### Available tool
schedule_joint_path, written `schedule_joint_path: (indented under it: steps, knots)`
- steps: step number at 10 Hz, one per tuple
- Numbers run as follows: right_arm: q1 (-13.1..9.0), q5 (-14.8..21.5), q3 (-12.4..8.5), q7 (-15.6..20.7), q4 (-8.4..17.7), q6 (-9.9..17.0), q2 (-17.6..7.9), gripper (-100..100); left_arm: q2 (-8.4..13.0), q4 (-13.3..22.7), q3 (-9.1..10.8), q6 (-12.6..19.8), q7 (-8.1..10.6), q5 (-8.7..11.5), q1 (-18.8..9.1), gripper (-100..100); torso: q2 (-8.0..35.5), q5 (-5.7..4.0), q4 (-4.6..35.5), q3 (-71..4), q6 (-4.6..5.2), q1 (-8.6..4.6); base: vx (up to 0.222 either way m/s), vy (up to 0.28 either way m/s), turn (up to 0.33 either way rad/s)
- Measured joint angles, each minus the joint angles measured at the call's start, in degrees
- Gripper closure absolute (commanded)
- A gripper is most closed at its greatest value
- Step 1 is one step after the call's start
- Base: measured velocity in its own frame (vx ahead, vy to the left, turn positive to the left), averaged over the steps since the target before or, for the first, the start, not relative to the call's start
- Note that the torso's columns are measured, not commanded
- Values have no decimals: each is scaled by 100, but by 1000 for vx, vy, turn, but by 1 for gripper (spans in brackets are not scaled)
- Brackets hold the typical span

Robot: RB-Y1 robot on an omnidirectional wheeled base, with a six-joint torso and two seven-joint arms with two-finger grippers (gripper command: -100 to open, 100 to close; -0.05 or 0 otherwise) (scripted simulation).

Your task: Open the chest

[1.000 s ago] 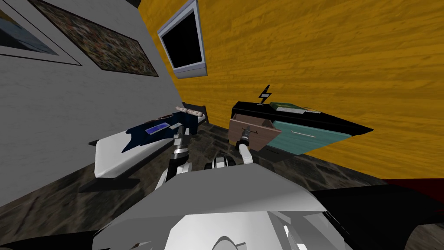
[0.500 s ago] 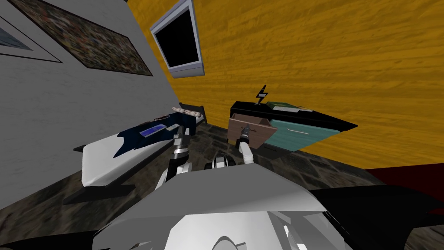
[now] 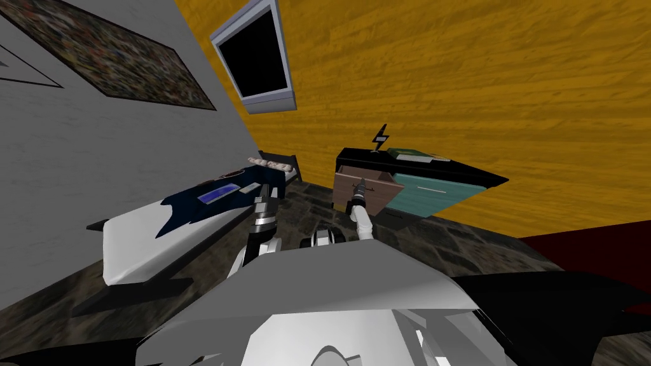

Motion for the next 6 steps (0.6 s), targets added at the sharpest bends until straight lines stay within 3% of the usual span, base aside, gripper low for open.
schedule_joint_path:
  steps: [1, 6]
  knots:
    - [-3, -18, -7, 38, -4, -27, 1, 0, 0, 0, 0, 0, 0, 0, 0, 0, 6, -2, 0, 5, -4, -1, 0, 0, 0]
    - [3, -18, -5, 35, 6, -26, 3, 0, 0, 0, 0, 0, 0, 0, -1, 0, -1, -4, -6, 1, -4, 1, 0, 0, 0]
